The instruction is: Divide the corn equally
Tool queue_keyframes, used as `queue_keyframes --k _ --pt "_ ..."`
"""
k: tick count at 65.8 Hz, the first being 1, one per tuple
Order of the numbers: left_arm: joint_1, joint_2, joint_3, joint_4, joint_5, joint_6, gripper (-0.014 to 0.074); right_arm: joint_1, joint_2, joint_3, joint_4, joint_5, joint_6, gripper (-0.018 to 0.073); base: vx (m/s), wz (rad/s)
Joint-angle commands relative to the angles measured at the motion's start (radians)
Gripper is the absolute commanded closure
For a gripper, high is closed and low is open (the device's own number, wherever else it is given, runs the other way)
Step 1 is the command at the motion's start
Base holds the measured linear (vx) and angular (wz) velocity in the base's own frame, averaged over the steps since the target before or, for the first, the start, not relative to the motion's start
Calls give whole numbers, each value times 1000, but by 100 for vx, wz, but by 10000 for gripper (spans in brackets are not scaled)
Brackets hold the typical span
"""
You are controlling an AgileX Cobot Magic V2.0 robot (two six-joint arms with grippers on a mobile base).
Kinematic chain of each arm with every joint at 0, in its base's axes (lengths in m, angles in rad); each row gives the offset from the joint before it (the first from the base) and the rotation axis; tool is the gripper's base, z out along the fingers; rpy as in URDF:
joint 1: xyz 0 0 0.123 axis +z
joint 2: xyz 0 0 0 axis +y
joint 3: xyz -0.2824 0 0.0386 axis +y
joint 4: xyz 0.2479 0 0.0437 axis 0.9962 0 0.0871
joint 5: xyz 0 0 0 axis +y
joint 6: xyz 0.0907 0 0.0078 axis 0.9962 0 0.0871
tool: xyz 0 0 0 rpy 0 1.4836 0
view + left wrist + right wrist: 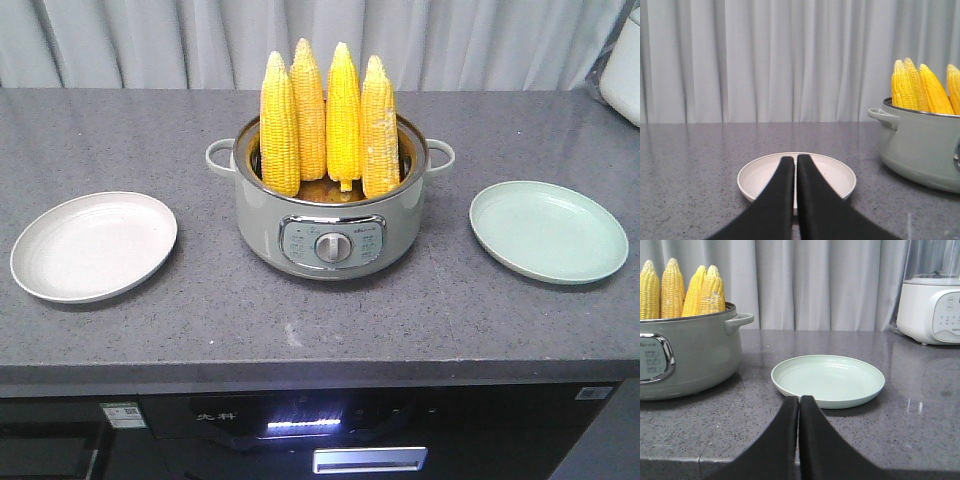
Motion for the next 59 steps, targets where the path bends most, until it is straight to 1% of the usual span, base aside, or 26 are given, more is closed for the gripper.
queue_keyframes --k 1,59 --pt "-2 -17 14 -9 -71 0 603 2 -1 11 -9 -74 -2 559 7 1" --pt "-2 -17 14 -9 -71 0 603 2 -1 11 -9 -74 -2 559 6 0"
